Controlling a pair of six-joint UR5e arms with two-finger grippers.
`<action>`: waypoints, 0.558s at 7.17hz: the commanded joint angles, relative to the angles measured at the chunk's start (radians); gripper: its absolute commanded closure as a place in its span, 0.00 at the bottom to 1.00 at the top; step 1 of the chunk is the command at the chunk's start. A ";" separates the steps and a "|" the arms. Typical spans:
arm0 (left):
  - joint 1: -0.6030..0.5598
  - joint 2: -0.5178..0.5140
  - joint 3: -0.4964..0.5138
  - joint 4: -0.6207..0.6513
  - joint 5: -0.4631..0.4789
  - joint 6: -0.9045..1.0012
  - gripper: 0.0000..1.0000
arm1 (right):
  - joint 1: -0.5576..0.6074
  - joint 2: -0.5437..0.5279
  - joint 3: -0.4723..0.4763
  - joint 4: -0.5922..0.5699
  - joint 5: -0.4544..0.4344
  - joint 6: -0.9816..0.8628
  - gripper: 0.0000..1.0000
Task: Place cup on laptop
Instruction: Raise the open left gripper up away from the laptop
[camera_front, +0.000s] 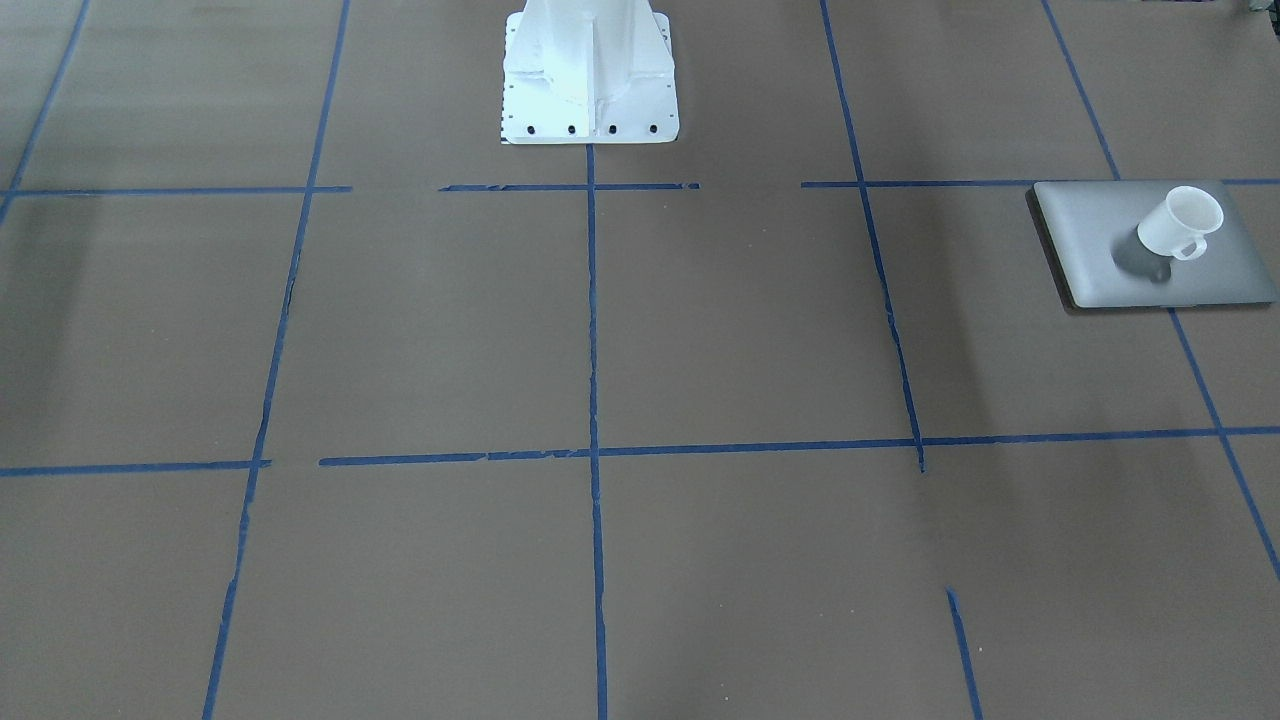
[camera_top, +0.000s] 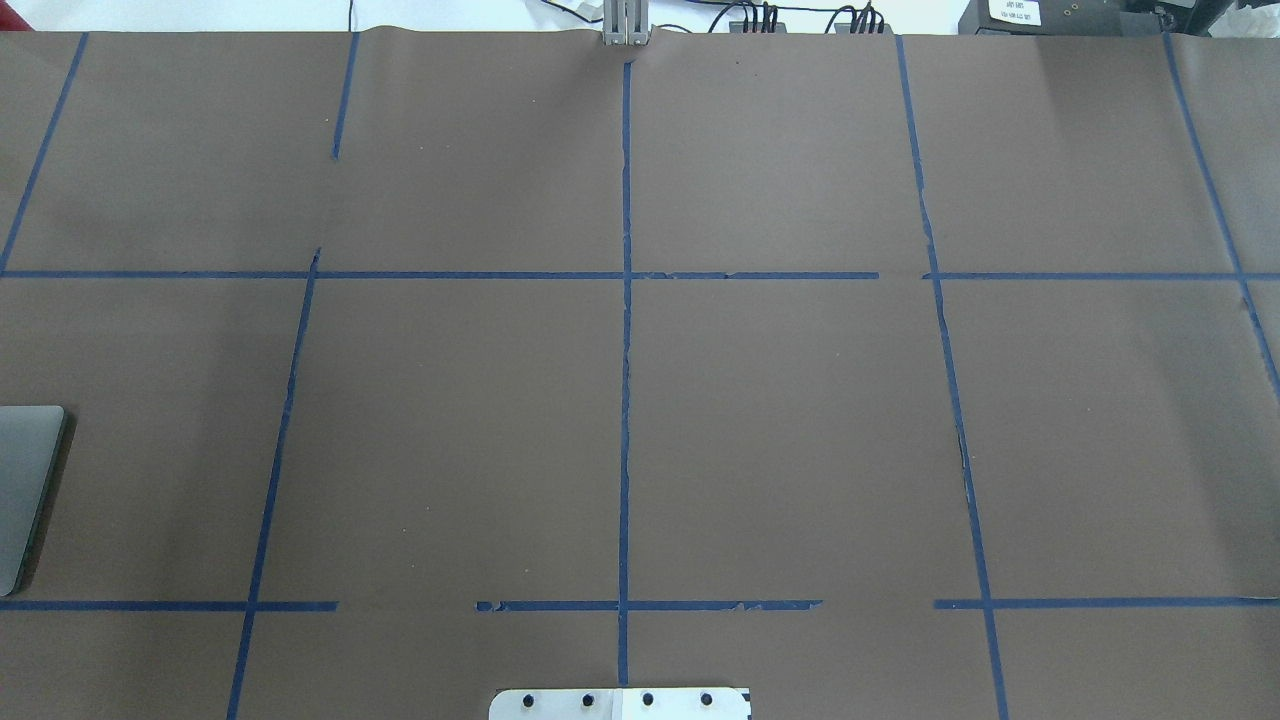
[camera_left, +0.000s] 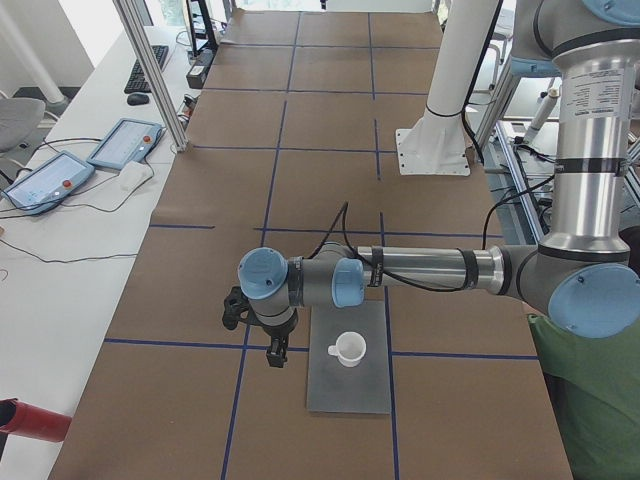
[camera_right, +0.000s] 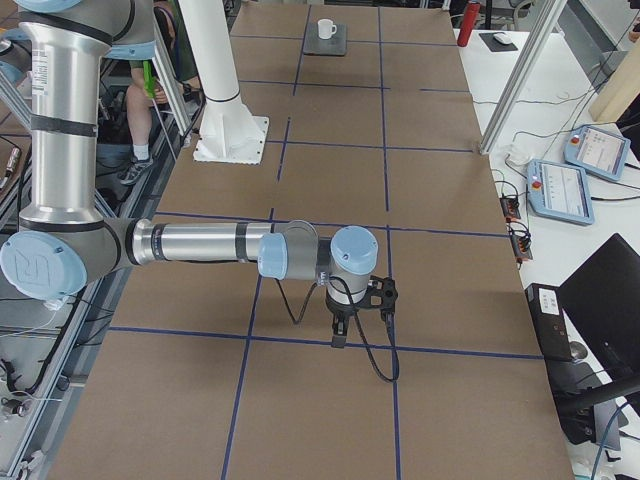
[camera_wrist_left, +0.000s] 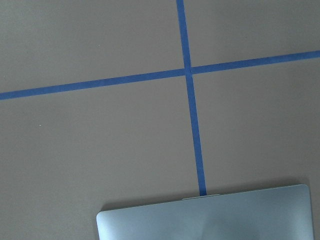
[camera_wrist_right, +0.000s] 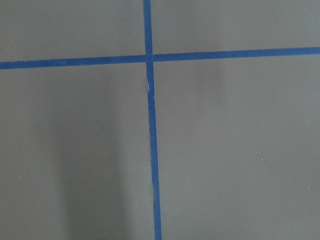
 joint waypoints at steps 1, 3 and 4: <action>-0.019 0.002 -0.003 -0.012 -0.011 0.003 0.00 | 0.000 0.000 0.000 0.000 0.000 0.000 0.00; -0.022 0.003 -0.002 -0.055 -0.010 0.000 0.00 | 0.000 0.000 0.000 0.000 0.000 0.000 0.00; -0.020 0.003 0.001 -0.055 -0.011 -0.004 0.00 | 0.000 0.000 0.000 0.000 0.000 0.000 0.00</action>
